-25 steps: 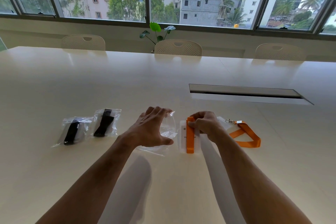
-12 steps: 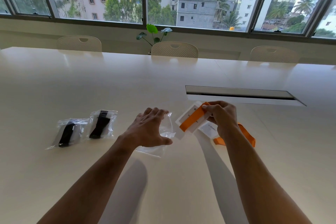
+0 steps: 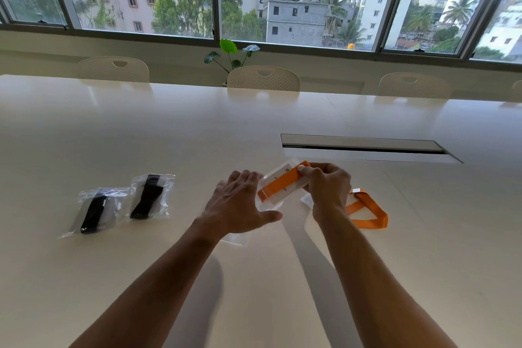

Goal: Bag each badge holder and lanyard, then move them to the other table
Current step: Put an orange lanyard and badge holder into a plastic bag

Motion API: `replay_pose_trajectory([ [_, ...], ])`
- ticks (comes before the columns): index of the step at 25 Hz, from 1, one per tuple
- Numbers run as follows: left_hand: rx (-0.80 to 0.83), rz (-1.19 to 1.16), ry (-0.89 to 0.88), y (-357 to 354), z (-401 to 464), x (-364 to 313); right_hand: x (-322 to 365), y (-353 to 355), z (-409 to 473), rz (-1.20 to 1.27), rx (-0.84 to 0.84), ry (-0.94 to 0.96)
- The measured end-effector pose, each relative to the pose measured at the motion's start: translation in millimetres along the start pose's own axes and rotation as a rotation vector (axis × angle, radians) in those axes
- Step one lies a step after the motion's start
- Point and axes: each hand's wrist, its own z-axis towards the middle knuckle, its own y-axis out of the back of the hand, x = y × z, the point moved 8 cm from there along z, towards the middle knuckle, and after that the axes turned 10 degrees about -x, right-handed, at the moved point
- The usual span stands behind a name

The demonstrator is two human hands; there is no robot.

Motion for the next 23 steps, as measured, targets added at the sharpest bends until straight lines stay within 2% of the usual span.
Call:
replay_pose_trajectory([
  [8,-0.197,-0.056,0.089,8,1,-7,3,-17,-31,-0.1,0.03,0.137],
  [14,-0.3,-0.149,0.148,16,-2,-10,-13,-24,-41,-0.093,0.144,0.031],
  [18,-0.26,-0.217,0.232,10,-2,-8,-23,-33,-43,-0.137,0.319,-0.053],
  [21,-0.146,-0.393,0.235,2,1,-11,-23,-40,-41,-0.181,0.496,-0.078],
  [23,-0.05,-0.522,0.242,0,4,-9,-22,-38,-34,-0.182,0.557,-0.065],
])
